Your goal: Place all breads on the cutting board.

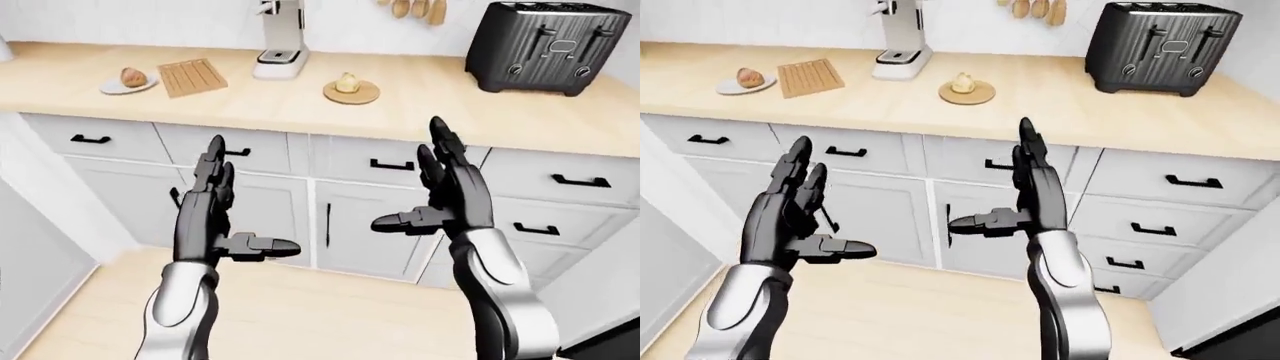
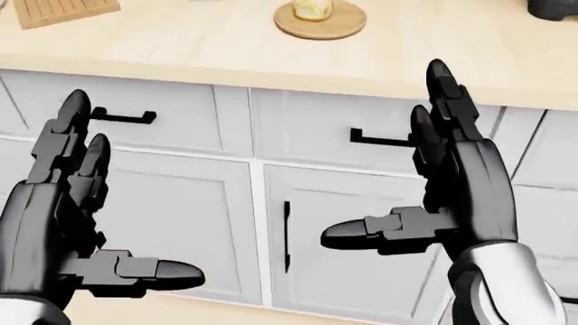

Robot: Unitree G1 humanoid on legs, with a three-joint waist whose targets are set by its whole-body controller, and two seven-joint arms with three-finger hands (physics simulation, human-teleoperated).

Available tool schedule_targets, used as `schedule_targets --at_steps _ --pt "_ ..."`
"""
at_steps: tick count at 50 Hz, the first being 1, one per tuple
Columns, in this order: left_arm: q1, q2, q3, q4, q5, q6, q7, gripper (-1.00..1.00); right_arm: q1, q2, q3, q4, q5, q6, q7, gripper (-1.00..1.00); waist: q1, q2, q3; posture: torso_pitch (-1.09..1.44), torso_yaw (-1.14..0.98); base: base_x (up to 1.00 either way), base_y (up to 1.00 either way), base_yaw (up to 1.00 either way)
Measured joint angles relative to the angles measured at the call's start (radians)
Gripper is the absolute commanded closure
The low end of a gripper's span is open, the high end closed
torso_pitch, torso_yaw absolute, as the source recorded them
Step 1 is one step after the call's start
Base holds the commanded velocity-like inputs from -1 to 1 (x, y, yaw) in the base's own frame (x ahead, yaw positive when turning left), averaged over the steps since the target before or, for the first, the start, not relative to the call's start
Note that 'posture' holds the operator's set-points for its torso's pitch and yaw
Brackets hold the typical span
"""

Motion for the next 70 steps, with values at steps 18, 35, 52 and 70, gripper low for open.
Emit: schedule_targets --at_steps 18,35,52,70 --pt "-0.014 0.014 0.021 -0.04 -0.007 0.07 0.0 -1.0 -0.014 -0.006 -0.006 -0.067 0.003 0.095 -0.015 -1.0 -0.021 0.087 0.045 0.0 0.0 0.37 0.0 0.0" --pt "-0.02 0.016 0.026 -0.094 -0.028 0.093 -0.01 -1.0 -0.038 -0.011 -0.008 -0.137 0.011 0.132 -0.035 -1.0 -0.034 0.013 0.026 0.0 0.0 0.05 0.0 0.0" --pt "-0.01 0.024 0.047 -0.102 -0.029 0.083 -0.009 -1.0 -0.05 0.003 0.017 -0.15 0.008 0.137 -0.025 -1.0 -0.019 0.025 0.006 0.0 0.0 0.15 0.0 0.0" --pt "0.004 0.025 0.069 -0.108 -0.048 0.112 -0.015 -1.0 -0.123 0.009 0.043 -0.165 0.008 0.243 -0.053 -1.0 -0.04 0.043 0.011 0.0 0.0 0.07 0.0 0.0"
